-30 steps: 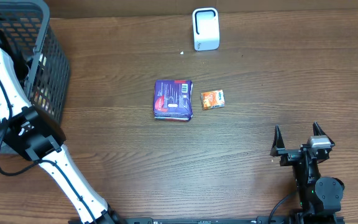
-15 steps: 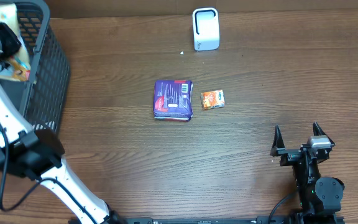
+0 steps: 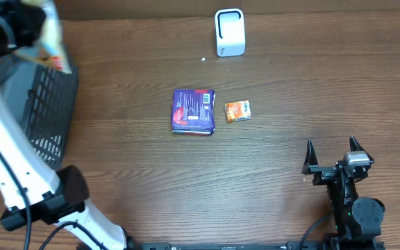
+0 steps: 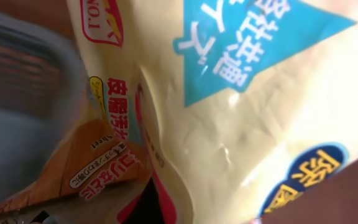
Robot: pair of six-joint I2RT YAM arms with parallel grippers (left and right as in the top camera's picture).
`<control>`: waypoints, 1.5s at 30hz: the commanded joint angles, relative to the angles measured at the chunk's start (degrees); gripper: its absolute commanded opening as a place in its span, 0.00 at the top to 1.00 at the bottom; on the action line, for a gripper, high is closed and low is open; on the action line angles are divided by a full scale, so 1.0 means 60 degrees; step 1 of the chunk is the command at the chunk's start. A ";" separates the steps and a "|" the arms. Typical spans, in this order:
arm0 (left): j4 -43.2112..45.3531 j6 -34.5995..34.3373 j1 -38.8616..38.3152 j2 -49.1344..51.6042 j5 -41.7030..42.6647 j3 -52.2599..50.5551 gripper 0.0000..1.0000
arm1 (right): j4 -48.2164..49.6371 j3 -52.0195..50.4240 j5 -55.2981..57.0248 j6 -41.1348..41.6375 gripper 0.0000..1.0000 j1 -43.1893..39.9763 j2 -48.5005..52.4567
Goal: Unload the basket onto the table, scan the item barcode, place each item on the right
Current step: 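Lift the yellow bag out and carry it toward the scanner, then hold the yellow bag in front of the scanner window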
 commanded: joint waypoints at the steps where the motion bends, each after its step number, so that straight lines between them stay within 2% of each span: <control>1: -0.0262 0.0317 -0.1144 0.0036 0.0827 0.0106 0.96 | 0.0062 -0.0102 0.0055 0.0058 0.00 -0.0007 -0.0095; 8: -0.0780 0.0557 -0.3697 0.0565 0.0758 0.0095 0.96 | 0.0062 -0.0102 0.0055 0.0058 0.00 -0.0007 -0.0095; 15: -0.0539 0.0546 -0.6000 0.1719 0.0688 0.0087 0.95 | 0.0062 -0.0102 0.0055 0.0058 0.00 -0.0007 -0.0095; 25: 0.0780 -0.0721 -0.8521 0.4444 0.0896 0.0087 0.96 | 0.0062 -0.0102 0.0055 0.0058 0.00 -0.0007 -0.0095; 32: 0.1271 -0.1428 -0.9519 0.5570 0.0681 0.0087 0.96 | 0.0062 -0.0102 0.0055 0.0058 0.00 -0.0007 -0.0095; 41: 0.1453 -0.2353 -0.9865 0.6080 -0.0062 0.0087 0.96 | 0.0062 -0.0102 0.0055 0.0058 0.00 -0.0007 -0.0095; 43: 0.1443 -0.2350 -0.9865 0.6091 -0.0149 0.0087 0.91 | 0.0062 -0.0102 0.0055 0.0058 0.00 -0.0007 -0.0095; 45: 0.1439 -0.2350 -0.9861 0.6091 -0.0157 0.0087 0.72 | 0.0062 -0.0102 0.0055 0.0058 0.00 -0.0007 -0.0095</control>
